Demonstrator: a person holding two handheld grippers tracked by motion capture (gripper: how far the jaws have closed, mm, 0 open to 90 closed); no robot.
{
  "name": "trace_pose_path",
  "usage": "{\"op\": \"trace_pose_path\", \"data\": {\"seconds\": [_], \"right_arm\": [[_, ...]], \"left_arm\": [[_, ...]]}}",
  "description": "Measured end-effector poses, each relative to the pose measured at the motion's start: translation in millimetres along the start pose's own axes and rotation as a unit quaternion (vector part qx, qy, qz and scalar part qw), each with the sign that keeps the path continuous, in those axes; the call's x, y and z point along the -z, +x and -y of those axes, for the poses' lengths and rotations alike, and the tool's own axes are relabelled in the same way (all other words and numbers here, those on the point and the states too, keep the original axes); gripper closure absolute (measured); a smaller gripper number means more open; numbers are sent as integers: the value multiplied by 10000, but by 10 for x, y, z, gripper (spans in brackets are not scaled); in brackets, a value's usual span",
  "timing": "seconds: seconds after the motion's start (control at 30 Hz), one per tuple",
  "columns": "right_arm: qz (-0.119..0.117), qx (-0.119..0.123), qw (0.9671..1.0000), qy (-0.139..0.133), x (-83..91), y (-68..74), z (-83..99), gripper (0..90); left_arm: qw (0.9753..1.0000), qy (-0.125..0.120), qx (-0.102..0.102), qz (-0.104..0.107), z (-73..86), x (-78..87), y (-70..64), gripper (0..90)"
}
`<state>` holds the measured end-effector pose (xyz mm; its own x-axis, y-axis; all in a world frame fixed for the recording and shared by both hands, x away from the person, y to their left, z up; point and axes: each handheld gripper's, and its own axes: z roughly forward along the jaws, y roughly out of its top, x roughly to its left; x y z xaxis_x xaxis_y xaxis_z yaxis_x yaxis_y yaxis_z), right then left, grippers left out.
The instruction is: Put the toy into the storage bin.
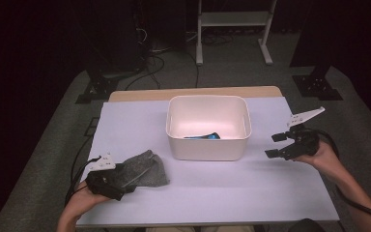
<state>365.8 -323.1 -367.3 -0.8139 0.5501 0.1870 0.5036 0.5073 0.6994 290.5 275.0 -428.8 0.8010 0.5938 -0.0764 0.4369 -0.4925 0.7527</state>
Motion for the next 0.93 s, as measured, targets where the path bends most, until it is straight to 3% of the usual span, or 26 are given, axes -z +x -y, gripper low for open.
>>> {"op": "trace_pose_path", "data": {"seconds": [0.93], "right_arm": [[-123, -192, 9997, -38, -183, 66, 359, 172]], "left_arm": [[10000, 14, -41, -86, -11, -6, -22, 26]]}}
